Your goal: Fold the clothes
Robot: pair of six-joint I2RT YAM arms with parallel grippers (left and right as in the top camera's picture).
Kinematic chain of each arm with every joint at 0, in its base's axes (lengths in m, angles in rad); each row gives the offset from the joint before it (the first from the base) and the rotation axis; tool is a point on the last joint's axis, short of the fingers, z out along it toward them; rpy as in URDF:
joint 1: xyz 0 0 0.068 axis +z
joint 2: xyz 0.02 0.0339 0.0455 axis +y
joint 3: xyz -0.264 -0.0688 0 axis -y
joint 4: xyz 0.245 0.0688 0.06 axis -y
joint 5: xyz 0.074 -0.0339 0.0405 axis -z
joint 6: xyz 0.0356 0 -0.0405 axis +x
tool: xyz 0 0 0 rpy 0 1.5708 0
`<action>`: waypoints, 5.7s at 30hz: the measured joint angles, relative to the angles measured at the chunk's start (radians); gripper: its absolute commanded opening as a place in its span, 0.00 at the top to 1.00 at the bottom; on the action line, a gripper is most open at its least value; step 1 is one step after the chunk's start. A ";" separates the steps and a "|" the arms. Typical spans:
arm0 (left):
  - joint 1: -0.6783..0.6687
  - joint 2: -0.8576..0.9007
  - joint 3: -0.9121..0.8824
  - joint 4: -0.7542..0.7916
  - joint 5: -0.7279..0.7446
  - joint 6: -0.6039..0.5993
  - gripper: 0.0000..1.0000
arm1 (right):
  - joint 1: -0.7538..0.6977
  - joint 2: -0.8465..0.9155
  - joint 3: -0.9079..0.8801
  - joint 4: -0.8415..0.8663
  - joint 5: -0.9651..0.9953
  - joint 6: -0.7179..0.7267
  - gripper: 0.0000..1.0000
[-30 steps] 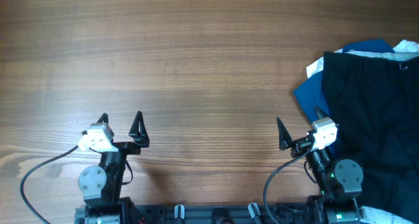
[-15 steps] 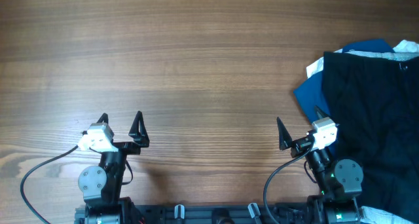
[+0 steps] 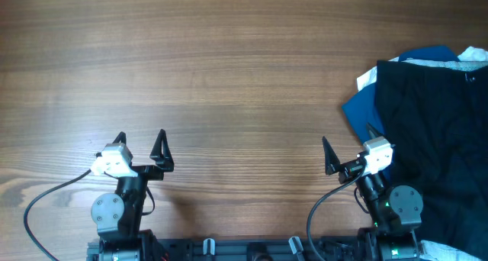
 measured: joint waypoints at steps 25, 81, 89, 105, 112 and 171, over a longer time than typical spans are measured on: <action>0.000 0.000 0.000 0.000 0.000 0.000 0.00 | 0.000 0.000 0.000 0.000 0.000 0.000 0.00; 0.000 0.000 0.000 0.000 0.000 0.000 0.00 | 0.000 0.000 0.000 0.000 0.000 0.000 0.00; 0.000 0.000 0.000 0.000 0.000 0.000 0.00 | 0.000 0.000 0.000 0.000 0.000 0.000 0.00; 0.000 0.000 0.000 0.000 0.000 0.000 0.00 | 0.000 0.000 0.000 0.000 0.000 0.000 0.00; 0.000 0.000 0.000 0.000 0.000 0.000 0.00 | 0.000 0.000 0.000 0.000 0.000 0.000 0.00; 0.000 0.001 0.000 -0.002 -0.060 0.008 0.00 | 0.000 0.000 0.000 0.000 0.000 0.000 0.00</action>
